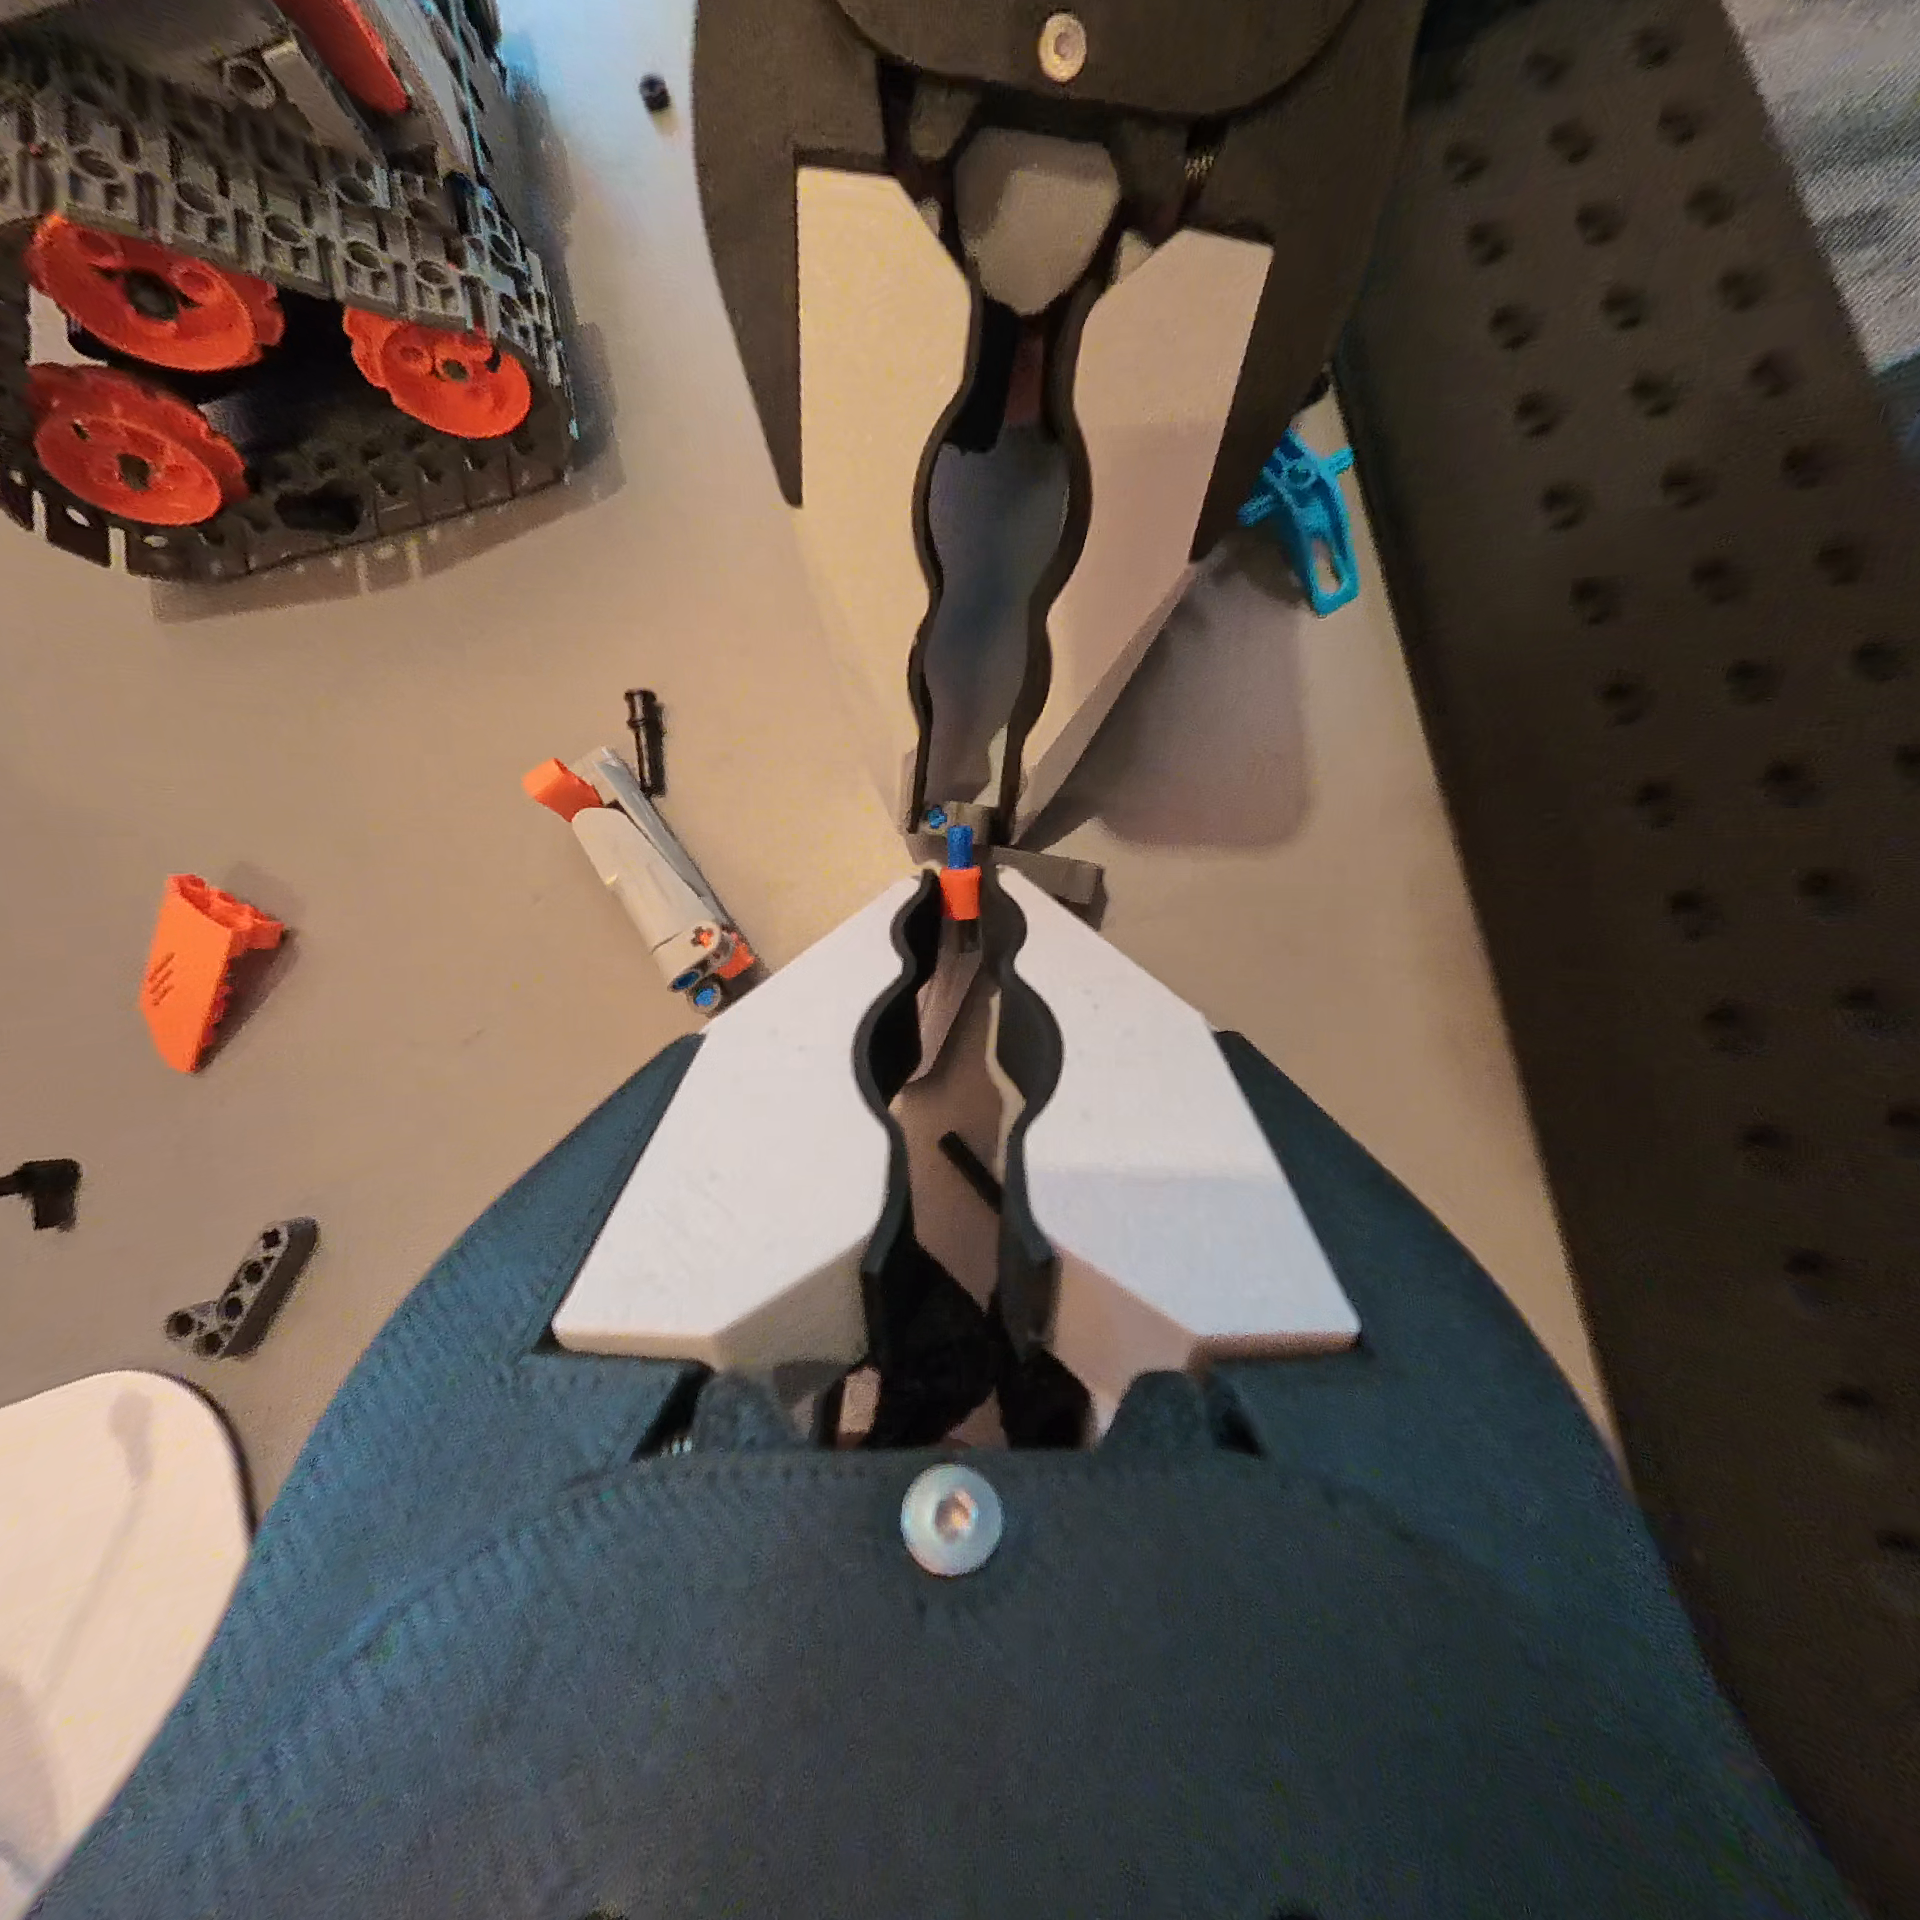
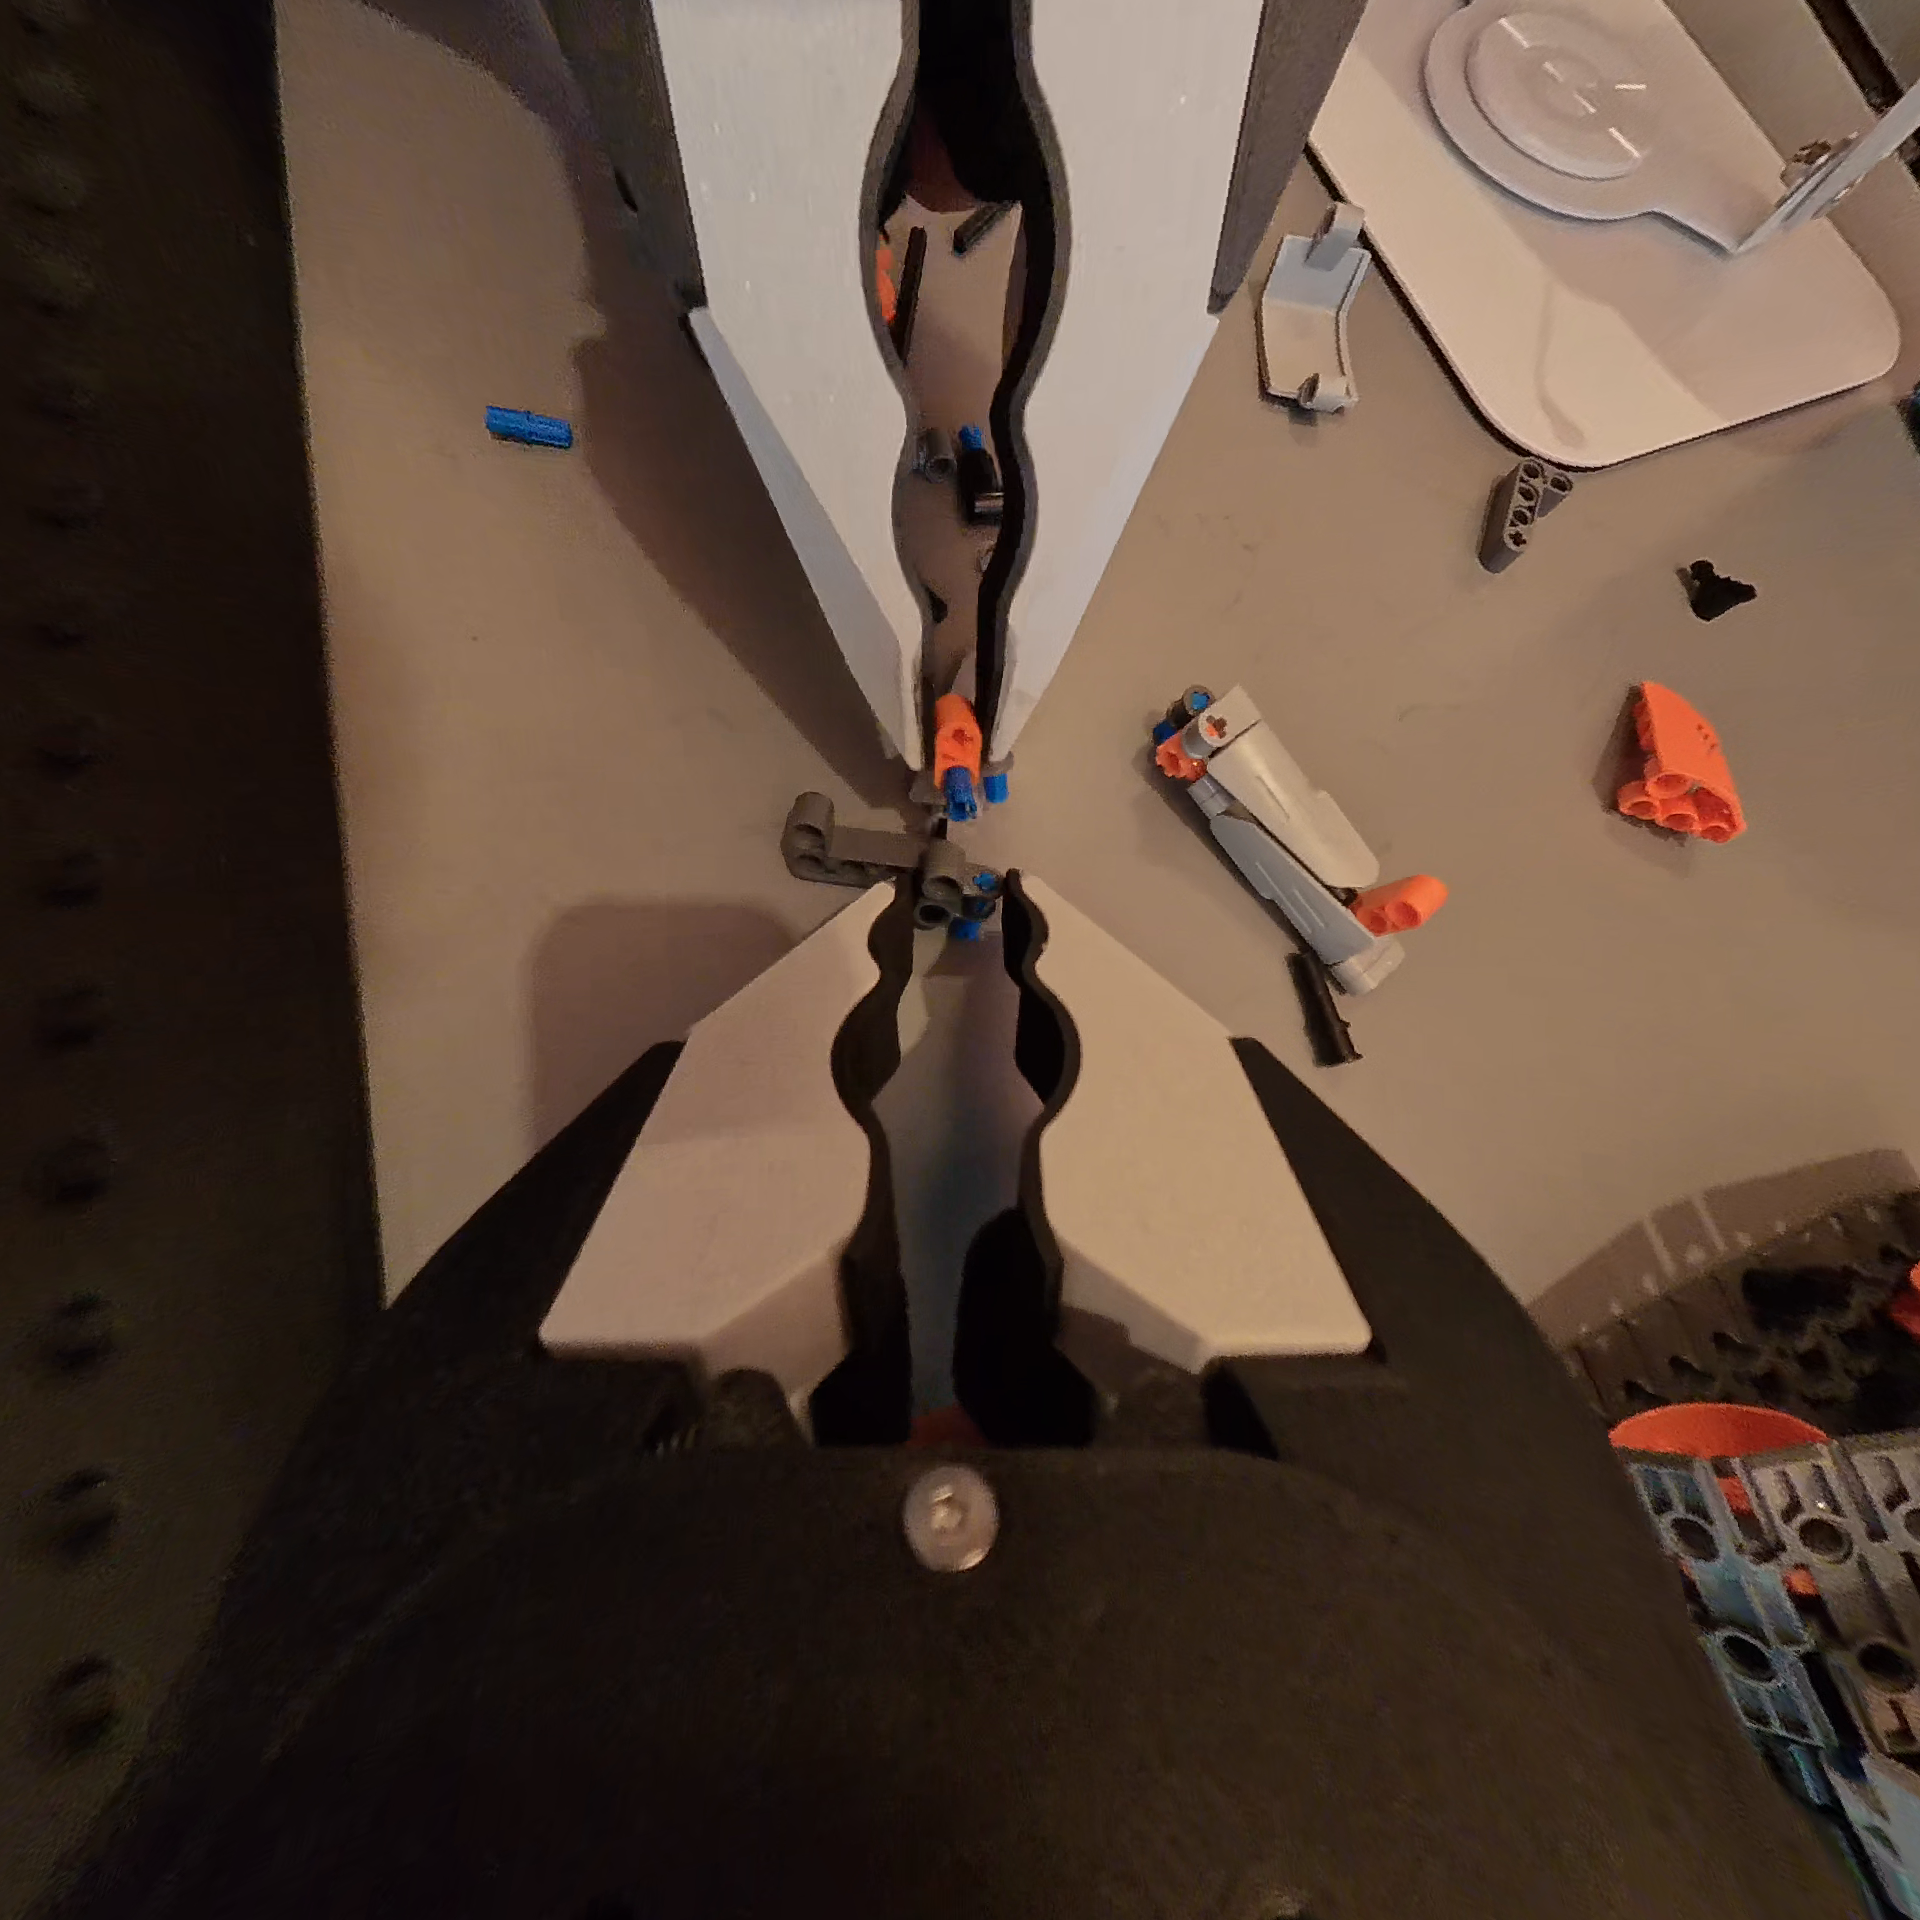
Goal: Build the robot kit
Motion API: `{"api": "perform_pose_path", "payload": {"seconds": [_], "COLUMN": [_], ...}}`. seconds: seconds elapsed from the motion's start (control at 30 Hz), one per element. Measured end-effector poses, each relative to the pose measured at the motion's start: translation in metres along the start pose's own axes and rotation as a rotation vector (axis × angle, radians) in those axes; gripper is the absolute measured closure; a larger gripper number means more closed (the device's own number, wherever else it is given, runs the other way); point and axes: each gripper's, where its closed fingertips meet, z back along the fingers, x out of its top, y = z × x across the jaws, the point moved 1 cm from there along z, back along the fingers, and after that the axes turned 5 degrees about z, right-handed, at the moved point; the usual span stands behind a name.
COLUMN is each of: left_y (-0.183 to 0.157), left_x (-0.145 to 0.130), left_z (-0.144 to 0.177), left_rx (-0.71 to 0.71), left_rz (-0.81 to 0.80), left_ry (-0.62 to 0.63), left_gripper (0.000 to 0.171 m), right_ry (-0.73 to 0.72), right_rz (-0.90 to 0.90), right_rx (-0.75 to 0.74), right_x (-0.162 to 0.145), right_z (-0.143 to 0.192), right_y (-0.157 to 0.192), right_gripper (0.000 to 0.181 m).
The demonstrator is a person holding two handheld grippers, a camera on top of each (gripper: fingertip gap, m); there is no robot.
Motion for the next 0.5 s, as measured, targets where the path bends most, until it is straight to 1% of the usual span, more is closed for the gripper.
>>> {"api": "perform_pose_path", "payload": {"seconds": [0.1, 0.27, 0.5], "left_y": [-0.003, -0.007, -0.012], "left_x": [0.005, 0.005, 0.015], "left_z": [0.003, 0.002, 0.005], "left_rx": [-0.05, -0.134, -0.241], "left_rz": [0.05, 0.142, 0.199], "left_ry": [-0.056, -0.125, -0.246], "left_gripper": [0.166, 0.166, 0.166], "right_ry": [-0.019, -0.076, -0.155], "right_rz": [0.007, 0.026, 0.015], "right_rx": [-0.005, 0.012, 0.057], "right_x": [0.001, 0.008, 0.011], "right_z": [0.004, 0.013, 0.026], "right_y": [-0.002, 0.001, 0.003], "right_gripper": [0.167, 0.167, 0.167]}}
